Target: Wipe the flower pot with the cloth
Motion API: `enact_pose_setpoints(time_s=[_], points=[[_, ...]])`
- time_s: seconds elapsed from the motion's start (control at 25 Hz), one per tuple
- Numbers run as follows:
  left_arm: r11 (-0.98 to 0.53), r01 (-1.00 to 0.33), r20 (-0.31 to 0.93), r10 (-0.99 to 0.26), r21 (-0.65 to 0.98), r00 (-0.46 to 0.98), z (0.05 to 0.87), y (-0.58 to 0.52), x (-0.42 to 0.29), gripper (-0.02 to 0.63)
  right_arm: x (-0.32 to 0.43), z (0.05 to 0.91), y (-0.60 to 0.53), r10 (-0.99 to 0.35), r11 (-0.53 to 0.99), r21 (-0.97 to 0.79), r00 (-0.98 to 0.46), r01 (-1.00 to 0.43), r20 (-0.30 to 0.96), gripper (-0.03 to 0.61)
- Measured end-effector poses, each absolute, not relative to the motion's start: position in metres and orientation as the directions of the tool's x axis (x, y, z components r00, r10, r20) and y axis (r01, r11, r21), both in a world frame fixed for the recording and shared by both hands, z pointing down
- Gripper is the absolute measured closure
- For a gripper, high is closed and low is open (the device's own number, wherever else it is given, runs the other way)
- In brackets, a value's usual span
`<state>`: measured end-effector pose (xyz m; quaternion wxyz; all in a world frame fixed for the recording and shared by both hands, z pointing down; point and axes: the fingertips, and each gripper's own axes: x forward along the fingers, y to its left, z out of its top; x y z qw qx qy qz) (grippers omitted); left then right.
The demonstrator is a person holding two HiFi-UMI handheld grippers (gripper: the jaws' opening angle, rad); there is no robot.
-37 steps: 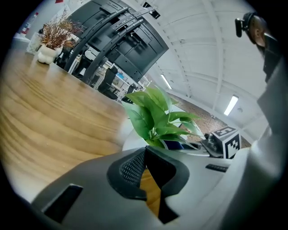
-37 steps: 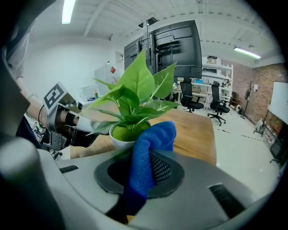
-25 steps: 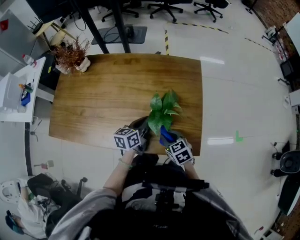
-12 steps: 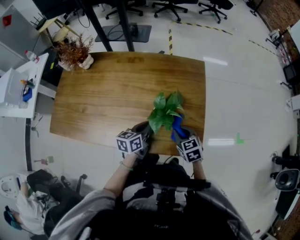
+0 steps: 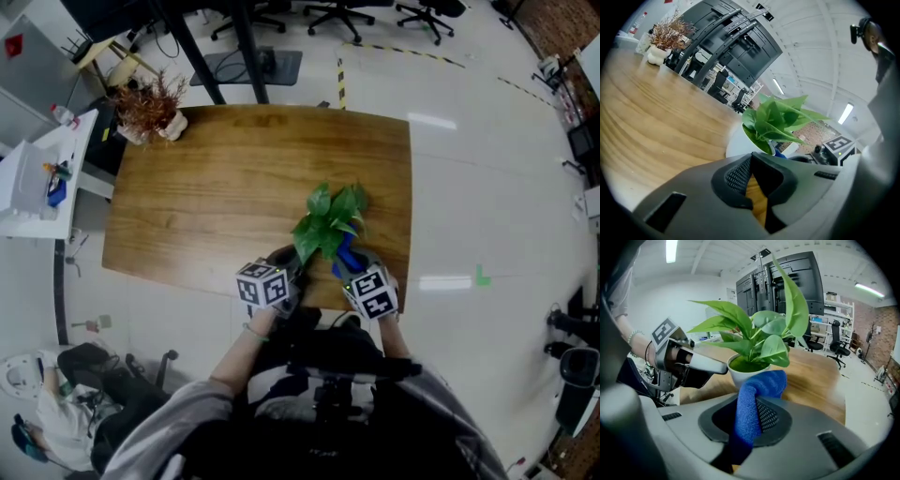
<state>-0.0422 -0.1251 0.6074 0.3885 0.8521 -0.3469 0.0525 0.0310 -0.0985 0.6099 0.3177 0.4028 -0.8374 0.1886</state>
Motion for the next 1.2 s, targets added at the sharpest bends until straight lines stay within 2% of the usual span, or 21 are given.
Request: enact_pose_setpoints(time_s=[0.48, 0.68, 0.96, 1.2], points=[[-0.396, -0.676, 0.349, -0.633, 0.621, 0.691, 0.606, -0.151, -0.070, 0.607, -0.020, 0.635, -0.076, -0.438, 0.708, -0.098, -0.544, -0.699, 0.715, 0.508], [-0.406, -0.672, 0.356, -0.618, 0.619, 0.701, 0.604, -0.140, -0.068, 0.607, -0.002, 0.625, -0.074, -0.480, 0.658, -0.115, -0.532, -0.744, 0.698, 0.508], [-0.437, -0.633, 0.361, -0.556, 0.639, 0.749, 0.608, -0.121, -0.050, 0.607, 0.052, 0.612, -0.104, -0.574, 0.557, -0.053, -0.431, -0.829, 0.696, 0.508], [-0.441, -0.621, 0.344, -0.558, 0.648, 0.755, 0.607, -0.125, -0.044, 0.607, 0.043, 0.595, -0.131, -0.594, 0.605, -0.016, -0.465, -0.796, 0.657, 0.508]])
